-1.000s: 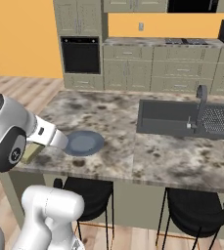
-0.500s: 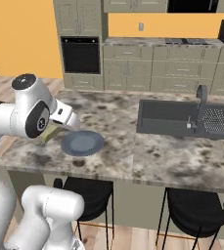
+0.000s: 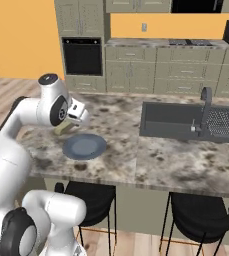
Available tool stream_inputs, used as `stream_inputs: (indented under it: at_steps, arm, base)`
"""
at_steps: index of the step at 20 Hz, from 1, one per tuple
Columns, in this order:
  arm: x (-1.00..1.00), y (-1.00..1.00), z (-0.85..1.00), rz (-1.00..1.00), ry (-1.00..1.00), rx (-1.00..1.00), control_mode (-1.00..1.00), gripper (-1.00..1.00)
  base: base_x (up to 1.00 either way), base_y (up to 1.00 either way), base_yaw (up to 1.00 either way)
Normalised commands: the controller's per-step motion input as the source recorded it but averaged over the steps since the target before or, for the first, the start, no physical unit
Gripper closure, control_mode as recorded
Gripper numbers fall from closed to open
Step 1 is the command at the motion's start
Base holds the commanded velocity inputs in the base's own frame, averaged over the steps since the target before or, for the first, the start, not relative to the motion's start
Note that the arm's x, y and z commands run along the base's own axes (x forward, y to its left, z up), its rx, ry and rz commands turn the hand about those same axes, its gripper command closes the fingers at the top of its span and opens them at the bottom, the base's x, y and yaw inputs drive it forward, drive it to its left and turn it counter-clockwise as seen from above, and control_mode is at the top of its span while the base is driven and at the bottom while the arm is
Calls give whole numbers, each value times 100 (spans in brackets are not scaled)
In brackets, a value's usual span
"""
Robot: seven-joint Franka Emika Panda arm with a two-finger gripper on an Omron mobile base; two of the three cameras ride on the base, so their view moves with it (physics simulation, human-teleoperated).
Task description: Retrieve the butter from the fridge and place it on a plate on the dining table. Then retrieve the butter knife by the fridge and place it near the plate.
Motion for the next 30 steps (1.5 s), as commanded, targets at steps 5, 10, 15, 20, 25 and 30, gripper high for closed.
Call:
stream_inputs:
  at_steps: [5,10,15,20,25,30]
  arm:
    - [96,9,-46,0,5,0,-100,100]
    - [82,15,-50,0,4,0,-100,100]
    - [43,10,-52,0,1,0,-100,100]
    - [0,1,-58,0,0,0,-100,100]
    - [0,0,-68,0,1,0,-100,100]
    - [0,0,-58,0,0,0,-100,100]
  base:
    - [0,0,0]
    - [0,0,0]
    - [0,0,0]
    - [0,0,0]
    - [0,0,0]
    - [0,0,0]
